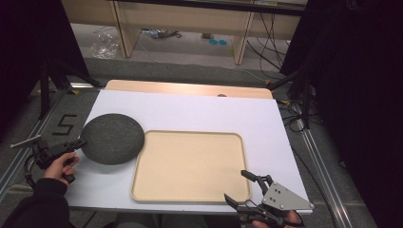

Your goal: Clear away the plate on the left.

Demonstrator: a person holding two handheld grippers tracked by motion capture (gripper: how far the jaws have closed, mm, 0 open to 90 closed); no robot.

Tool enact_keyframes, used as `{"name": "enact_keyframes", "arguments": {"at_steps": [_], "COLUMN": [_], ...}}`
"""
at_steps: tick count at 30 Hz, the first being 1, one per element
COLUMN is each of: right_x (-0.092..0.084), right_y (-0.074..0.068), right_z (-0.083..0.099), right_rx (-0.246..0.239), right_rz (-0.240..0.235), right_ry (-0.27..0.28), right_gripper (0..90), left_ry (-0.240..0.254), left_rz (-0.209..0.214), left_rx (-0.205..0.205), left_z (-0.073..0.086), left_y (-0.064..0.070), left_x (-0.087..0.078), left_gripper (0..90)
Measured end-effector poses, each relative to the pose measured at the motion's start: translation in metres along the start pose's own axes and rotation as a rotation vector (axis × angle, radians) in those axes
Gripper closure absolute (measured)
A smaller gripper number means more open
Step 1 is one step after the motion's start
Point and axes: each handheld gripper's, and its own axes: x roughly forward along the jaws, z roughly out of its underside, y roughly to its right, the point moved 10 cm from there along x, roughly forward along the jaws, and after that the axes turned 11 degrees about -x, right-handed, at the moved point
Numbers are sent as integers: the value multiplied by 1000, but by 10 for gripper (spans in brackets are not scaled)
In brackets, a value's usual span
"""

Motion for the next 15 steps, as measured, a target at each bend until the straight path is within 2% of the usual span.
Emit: {"name": "enact_keyframes", "arguments": {"at_steps": [2,6,9,11,15], "right_x": [0,1,0,0,0], "right_y": [-1,-2,-1,-2,-2], "right_z": [1,0,0,0,-1], "right_rx": [0,-2,-6,-6,-10], "right_rz": [-5,-13,-6,-15,-12], "right_ry": [-3,3,-6,-1,-2], "right_gripper": [200,200,200,200,200], "left_ry": [1,-3,-6,1,-5], "left_rz": [-8,4,23,7,52], "left_rx": [-4,-25,-24,-41,-59], "left_z": [0,1,1,1,2], "left_y": [0,1,3,3,9], "left_x": [0,-1,-1,-1,-2], "left_gripper": [838,836,835,835,835]}}
